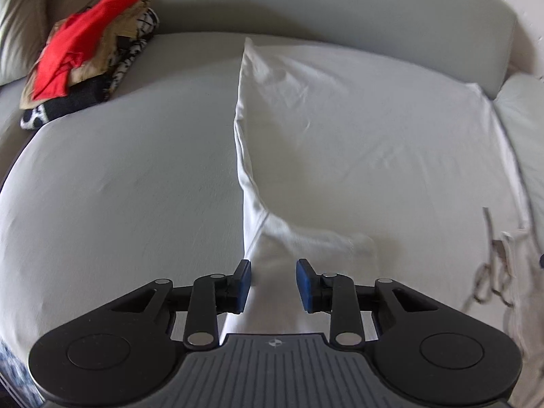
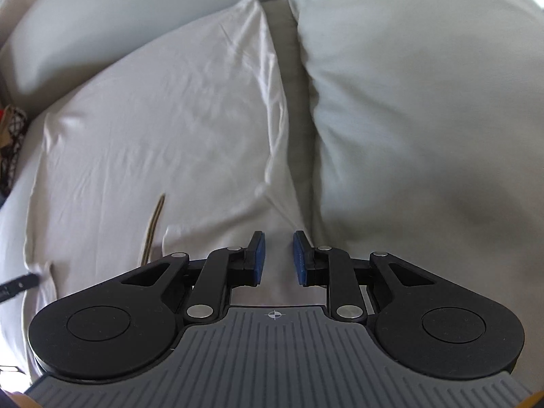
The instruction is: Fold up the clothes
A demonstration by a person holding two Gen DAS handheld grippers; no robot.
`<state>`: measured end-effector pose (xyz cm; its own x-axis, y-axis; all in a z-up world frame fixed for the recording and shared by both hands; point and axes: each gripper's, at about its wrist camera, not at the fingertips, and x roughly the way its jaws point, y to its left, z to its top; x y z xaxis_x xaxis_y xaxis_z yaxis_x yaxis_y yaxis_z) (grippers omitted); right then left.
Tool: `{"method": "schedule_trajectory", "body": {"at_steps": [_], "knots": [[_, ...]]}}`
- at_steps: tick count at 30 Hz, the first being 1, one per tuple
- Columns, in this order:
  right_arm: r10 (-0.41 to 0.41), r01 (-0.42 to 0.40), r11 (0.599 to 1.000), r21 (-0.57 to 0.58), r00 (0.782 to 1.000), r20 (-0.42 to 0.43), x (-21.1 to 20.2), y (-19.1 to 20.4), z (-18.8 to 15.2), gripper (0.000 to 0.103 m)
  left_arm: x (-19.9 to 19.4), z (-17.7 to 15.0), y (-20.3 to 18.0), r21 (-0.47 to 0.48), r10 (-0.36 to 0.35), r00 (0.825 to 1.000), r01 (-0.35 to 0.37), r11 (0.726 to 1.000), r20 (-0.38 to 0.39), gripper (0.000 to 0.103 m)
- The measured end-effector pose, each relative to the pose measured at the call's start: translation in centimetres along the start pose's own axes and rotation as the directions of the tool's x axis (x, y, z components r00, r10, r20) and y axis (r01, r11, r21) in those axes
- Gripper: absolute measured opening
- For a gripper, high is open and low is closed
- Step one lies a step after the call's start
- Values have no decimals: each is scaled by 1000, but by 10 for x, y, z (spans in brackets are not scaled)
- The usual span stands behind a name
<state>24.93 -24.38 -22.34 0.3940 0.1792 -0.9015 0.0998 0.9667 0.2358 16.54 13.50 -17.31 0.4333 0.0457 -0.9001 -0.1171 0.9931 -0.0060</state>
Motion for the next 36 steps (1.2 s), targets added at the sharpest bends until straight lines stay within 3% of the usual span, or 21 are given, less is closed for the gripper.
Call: {"method": "schedule_trajectory", "body": {"at_steps": [2, 5, 10, 15, 19, 21, 24, 26, 28, 32, 36], "knots": [[-12, 12, 1000, 9, 999, 33, 12, -1, 5, 27, 18, 5, -3, -2, 16, 1000, -16, 1000, 10, 31], [-15, 13, 999, 47, 999, 43, 16, -6, 12, 29, 32, 10, -6, 25, 71, 996, -73, 997, 49, 42], [8, -10, 999, 41, 999, 32, -25, -7, -7, 30, 14, 9, -7, 28, 105, 994, -106, 994, 35, 40], [19, -25, 993, -113, 998, -55, -67, 1, -62, 33, -35, -32, -13, 104, -12, 1000, 10, 995, 20, 41], [-31, 11, 990, -139, 990, -140, -60, -7, -93, 35, -54, -72, -40, 221, -99, 995, 99, 970, -10, 41], [-33, 15, 992, -123, 989, -146, -66, -11, -96, 37, -42, -85, -54, 243, -98, 992, 113, 963, -74, 41], [-33, 5, 987, -158, 984, -173, -85, -8, -99, 37, -46, -97, -69, 272, -44, 996, 63, 960, -76, 41], [-8, -13, 987, -162, 992, -124, -105, -8, -98, 42, -57, -101, -68, 272, -81, 991, 108, 956, -108, 41], [20, -29, 988, -154, 998, -58, -128, -6, -93, 54, -71, -102, -60, 258, -108, 989, 131, 957, -99, 42], [64, -55, 986, -158, 996, 57, -173, 4, -79, 66, -105, -89, -36, 200, -91, 996, 90, 976, -7, 43], [103, -78, 980, -185, 986, 131, -198, 26, -48, 84, -147, -60, -8, 127, -131, 988, 119, 985, 87, 49]]}}
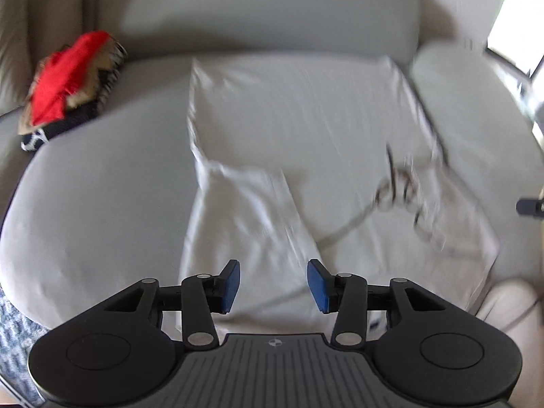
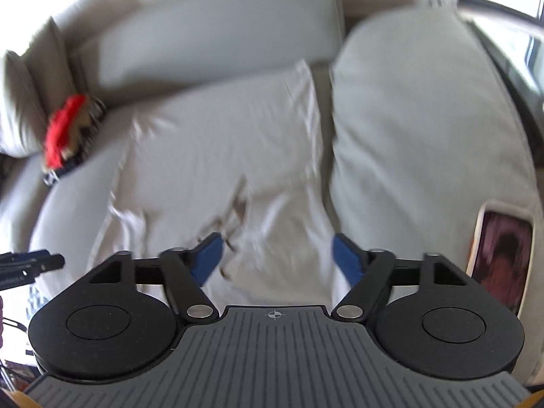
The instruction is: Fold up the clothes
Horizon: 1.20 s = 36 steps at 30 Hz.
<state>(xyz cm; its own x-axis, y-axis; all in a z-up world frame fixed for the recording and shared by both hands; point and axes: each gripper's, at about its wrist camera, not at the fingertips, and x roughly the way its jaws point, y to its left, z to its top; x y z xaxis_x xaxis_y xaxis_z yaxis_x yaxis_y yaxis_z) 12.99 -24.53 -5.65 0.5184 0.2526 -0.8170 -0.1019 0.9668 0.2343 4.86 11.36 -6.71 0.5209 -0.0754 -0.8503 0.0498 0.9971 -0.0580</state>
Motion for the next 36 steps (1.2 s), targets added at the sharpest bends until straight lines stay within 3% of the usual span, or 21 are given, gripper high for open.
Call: {"method": "schedule_trajectory", "body": {"at_steps": [4, 7, 11, 17, 21, 23, 31, 34, 36], "knots": [[-6, 6, 999, -36, 1000, 1, -1, 7, 41, 84, -26, 34, 14, 12, 3, 997, -4, 1000, 72, 61], [-17, 16, 999, -36, 1000, -3, 11, 5, 66, 84, -24, 62, 23, 24, 52, 995, -54, 998, 80, 66], [-21, 21, 1000, 17, 999, -41, 51, -2, 101, 84, 8, 99, 42, -13, 79, 996, -78, 997, 51, 68], [-53, 62, 994, 91, 994, -96, 151, -21, 149, 82, 98, 139, 72, -115, 99, 995, -98, 989, 2, 63], [-97, 107, 990, 92, 990, -107, 217, -38, 180, 61, 165, 164, 99, -180, 103, 993, -111, 977, -55, 55], [-116, 126, 987, 99, 988, -100, 247, -48, 196, 57, 192, 174, 113, -208, 102, 993, -110, 972, -51, 55], [-104, 113, 965, 237, 993, -51, 324, -89, 254, 57, 253, 219, 125, -193, 70, 997, -71, 979, -11, 61], [-83, 89, 961, 263, 996, -32, 337, -97, 260, 45, 264, 226, 124, -202, 48, 998, -41, 978, 28, 62], [-44, 46, 967, 250, 999, -11, 340, -98, 263, 22, 268, 225, 125, -208, 32, 998, -19, 978, 58, 62]]}}
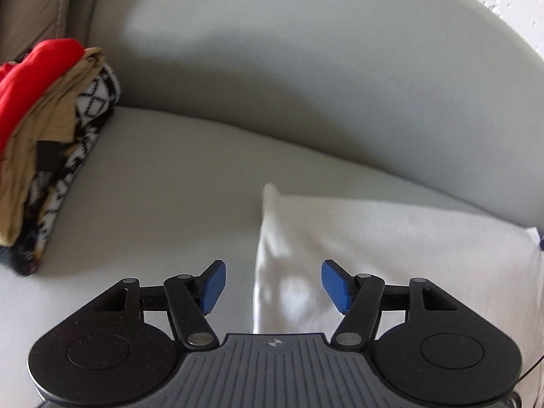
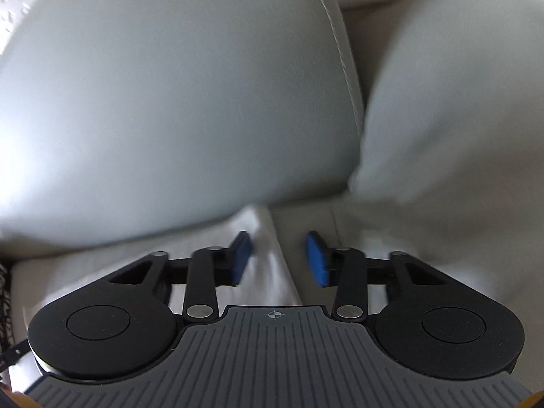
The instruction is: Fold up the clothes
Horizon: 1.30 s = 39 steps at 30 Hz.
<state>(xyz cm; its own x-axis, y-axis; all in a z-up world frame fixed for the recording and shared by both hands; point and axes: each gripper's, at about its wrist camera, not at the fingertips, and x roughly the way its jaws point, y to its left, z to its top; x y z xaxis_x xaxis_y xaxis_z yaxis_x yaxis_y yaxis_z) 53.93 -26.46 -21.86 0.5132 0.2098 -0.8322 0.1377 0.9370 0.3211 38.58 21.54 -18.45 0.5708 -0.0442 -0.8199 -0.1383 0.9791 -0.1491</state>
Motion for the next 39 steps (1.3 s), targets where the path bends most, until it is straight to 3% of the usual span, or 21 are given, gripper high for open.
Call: {"method": "schedule_trajectory", "body": {"at_steps": [2, 3, 5, 9, 10, 13, 16, 17, 19, 24, 26, 29, 31, 32, 33, 39], "knots": [[10, -11, 999, -46, 1000, -16, 4, 5, 0, 18, 4, -1, 1, -14, -7, 1000, 7, 1000, 9, 62], [-17, 16, 995, -94, 1000, -9, 5, 10, -2, 9, 5, 0, 3, -23, -6, 1000, 6, 1000, 10, 61], [-84, 87, 979, -187, 996, 24, 4, 21, -6, 2, 7, 2, 8, -44, -4, 1000, 4, 999, 9, 61], [-281, 311, 916, -255, 948, 149, -2, 32, -15, 0, 7, 7, 16, -95, -9, 1000, 9, 995, 0, 61], [-301, 333, 908, -254, 941, 156, -2, 32, -16, 0, 6, 7, 17, -98, -8, 1000, 8, 995, 2, 61], [-196, 208, 968, -142, 976, 92, -4, 10, -13, 0, 9, 9, 20, -104, -6, 1000, 6, 995, 7, 60], [-71, 70, 997, 18, 994, 87, -13, -14, -10, 26, 10, 12, 16, -108, -26, 1000, 27, 994, 12, 57], [-39, 34, 998, 57, 995, 93, -16, -20, -9, 42, 12, 13, 15, -108, -36, 999, 37, 994, 12, 56], [12, -18, 998, 65, 995, 97, -19, -24, -9, 44, 16, 16, 10, -92, -51, 999, 51, 994, 12, 52], [59, -58, 998, -27, 998, 28, -10, -11, -8, 42, 20, 21, -2, -43, -68, 998, 69, 997, 12, 46], [63, -62, 995, -81, 998, 14, -5, -1, -10, 41, 20, 21, -7, -21, -70, 997, 70, 997, 14, 37], [33, -30, 984, -175, 999, 13, 1, 18, -14, 36, 24, 24, -7, 7, -61, 998, 60, 998, 20, 16], [1, 5, 971, -238, 1000, 24, 3, 30, -17, 31, 27, 27, -6, 20, -57, 998, 56, 998, 22, 11], [-12, 20, 964, -265, 999, 32, 4, 35, -19, 12, 27, 28, -6, 21, -58, 998, 58, 998, 20, 11], [-18, 30, 959, -282, 999, 43, 4, 38, -21, 3, 27, 29, -6, 22, -60, 998, 60, 998, 19, 11], [-52, 99, 954, -283, 984, 171, -21, 47, -34, 2, 17, 26, -7, 103, -23, 998, 18, 995, 53, 3]]}}
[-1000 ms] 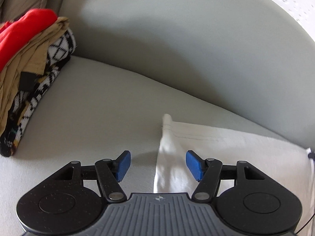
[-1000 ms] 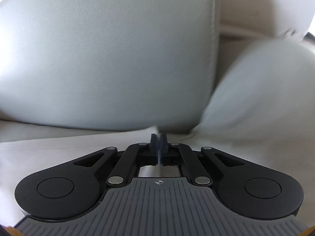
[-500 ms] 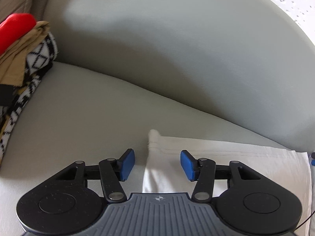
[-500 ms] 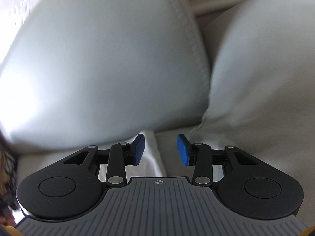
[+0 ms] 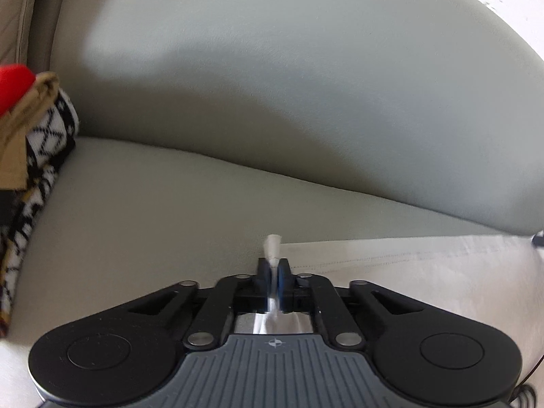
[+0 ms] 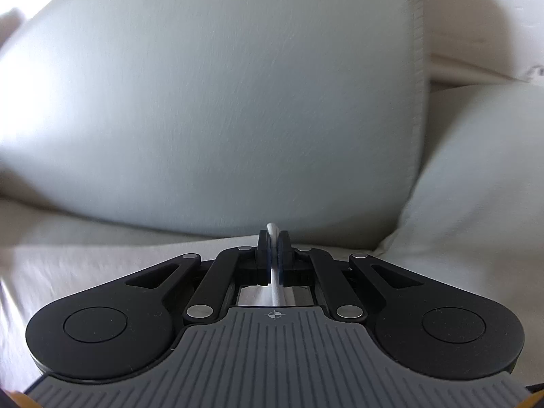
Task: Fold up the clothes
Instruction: 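Grasp the hem with both grippers and lift it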
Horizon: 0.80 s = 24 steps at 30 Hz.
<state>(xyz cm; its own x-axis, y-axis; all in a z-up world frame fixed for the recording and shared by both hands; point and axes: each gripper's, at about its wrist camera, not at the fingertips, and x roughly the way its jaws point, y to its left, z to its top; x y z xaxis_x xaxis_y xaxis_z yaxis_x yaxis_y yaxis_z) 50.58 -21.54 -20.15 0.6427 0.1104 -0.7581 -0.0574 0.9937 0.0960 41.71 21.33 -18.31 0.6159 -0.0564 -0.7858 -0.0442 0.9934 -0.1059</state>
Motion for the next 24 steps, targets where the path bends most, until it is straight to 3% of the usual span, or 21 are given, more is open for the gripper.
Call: {"method": "schedule_trajectory", "body": {"at_steps": [6, 14, 17, 19, 20, 22, 24], "knots": [[60, -66, 995, 78, 995, 81, -71, -8, -11, 3, -50, -10, -4, 9, 22, 995, -23, 1000, 102, 3], [96, -110, 972, 206, 992, 78, -201, -41, -75, 3, -157, -53, -10, -88, -76, 983, 91, 992, 165, 3], [103, -96, 962, 255, 995, -12, -243, -102, -118, 3, -200, -82, 1, -163, -98, 986, 120, 979, 137, 3], [99, -70, 968, 240, 989, -110, -255, -108, -156, 2, -217, -106, 4, -207, -49, 998, 56, 977, 35, 3], [83, -49, 976, 214, 985, -151, -263, -104, -181, 2, -219, -118, -1, -174, 4, 998, -15, 985, -64, 3], [39, -6, 988, 156, 978, -206, -268, -99, -210, 2, -225, -149, -28, 2, 90, 982, -91, 996, -164, 3], [36, 1, 986, 167, 975, -218, -271, -102, -227, 3, -232, -180, -59, 180, 182, 969, -151, 972, -167, 3]]}}
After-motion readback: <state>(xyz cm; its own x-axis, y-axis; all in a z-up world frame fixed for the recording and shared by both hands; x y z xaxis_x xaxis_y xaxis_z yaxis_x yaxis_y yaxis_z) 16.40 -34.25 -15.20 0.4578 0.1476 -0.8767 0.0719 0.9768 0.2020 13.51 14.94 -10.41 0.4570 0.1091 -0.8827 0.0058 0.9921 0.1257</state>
